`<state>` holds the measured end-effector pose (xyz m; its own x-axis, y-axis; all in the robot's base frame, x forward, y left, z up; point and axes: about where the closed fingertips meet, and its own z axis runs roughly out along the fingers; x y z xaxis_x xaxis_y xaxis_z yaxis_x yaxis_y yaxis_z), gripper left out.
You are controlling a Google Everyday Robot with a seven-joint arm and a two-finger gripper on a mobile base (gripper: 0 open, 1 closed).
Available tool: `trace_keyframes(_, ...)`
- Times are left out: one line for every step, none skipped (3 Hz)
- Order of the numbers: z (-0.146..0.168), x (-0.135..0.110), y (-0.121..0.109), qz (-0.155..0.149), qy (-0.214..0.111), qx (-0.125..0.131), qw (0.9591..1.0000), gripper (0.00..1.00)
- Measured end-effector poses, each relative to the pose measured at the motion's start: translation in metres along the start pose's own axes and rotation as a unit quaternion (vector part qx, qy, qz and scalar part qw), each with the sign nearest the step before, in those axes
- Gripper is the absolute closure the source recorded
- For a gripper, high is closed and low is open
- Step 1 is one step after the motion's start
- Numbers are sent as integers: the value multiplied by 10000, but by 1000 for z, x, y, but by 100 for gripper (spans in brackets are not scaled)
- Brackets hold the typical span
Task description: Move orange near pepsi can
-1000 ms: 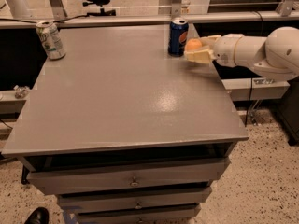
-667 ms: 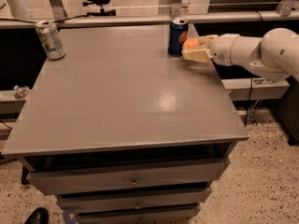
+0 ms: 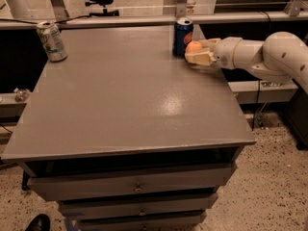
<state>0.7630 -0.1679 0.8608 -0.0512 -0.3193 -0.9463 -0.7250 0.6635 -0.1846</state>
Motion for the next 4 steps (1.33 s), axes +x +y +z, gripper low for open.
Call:
trace_keyframes(1, 4, 0, 27, 22, -13, 10000, 36)
trace_keyframes(3, 5, 1, 46, 40, -38, 10000, 13)
trace_keyframes(4, 7, 3, 63, 59, -58, 9999, 0)
trace_keyframes(-5, 2, 5, 47, 19, -53, 10000, 0)
